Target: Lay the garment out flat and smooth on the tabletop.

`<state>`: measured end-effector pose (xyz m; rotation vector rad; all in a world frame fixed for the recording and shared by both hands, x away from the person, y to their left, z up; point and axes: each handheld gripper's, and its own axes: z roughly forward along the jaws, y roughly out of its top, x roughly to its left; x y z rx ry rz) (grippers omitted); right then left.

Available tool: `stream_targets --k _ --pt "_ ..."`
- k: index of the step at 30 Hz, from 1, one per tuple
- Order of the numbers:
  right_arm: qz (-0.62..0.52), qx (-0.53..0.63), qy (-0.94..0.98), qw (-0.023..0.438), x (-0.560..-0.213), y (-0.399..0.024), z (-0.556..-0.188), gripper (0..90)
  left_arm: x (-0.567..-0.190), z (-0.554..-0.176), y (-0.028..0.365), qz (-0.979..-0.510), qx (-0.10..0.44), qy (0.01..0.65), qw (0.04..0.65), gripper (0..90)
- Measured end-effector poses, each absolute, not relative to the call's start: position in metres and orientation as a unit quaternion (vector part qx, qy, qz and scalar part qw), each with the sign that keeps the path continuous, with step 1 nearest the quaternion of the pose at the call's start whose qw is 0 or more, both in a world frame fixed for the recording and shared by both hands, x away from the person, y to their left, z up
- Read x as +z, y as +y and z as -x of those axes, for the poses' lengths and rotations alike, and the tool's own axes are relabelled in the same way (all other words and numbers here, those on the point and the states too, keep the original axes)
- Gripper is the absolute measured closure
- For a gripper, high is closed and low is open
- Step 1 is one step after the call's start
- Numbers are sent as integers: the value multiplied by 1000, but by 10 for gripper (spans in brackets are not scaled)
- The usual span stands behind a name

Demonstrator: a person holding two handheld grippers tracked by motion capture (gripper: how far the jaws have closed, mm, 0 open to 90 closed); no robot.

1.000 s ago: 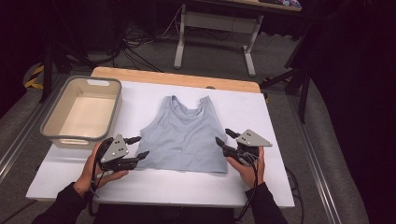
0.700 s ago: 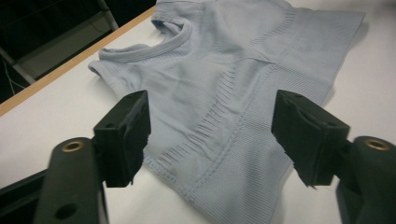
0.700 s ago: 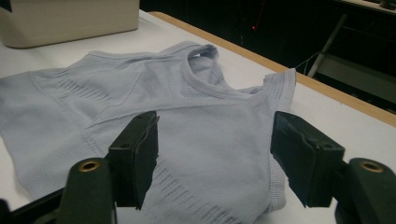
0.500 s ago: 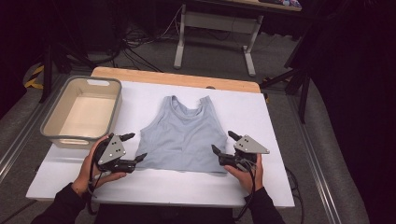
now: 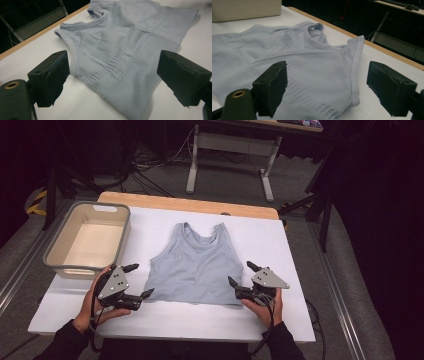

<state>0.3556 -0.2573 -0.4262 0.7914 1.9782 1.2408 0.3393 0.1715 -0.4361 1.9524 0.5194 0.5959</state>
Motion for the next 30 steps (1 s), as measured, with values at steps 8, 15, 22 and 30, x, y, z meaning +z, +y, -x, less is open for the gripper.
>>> stream_targets --k 8,15,22,30 --pt "-299 471 762 329 -433 -257 -352 168 -442 -336 172 -811 232 216 492 81" --pt "-292 471 764 331 -435 -257 -352 176 -444 -335 171 -816 229 215 486 79" --pt "-285 469 769 327 -436 -253 -353 219 -447 -336 171 -819 224 219 481 90" --pt "-289 467 772 321 -439 -252 -354 227 -447 -337 169 -818 224 219 483 105"
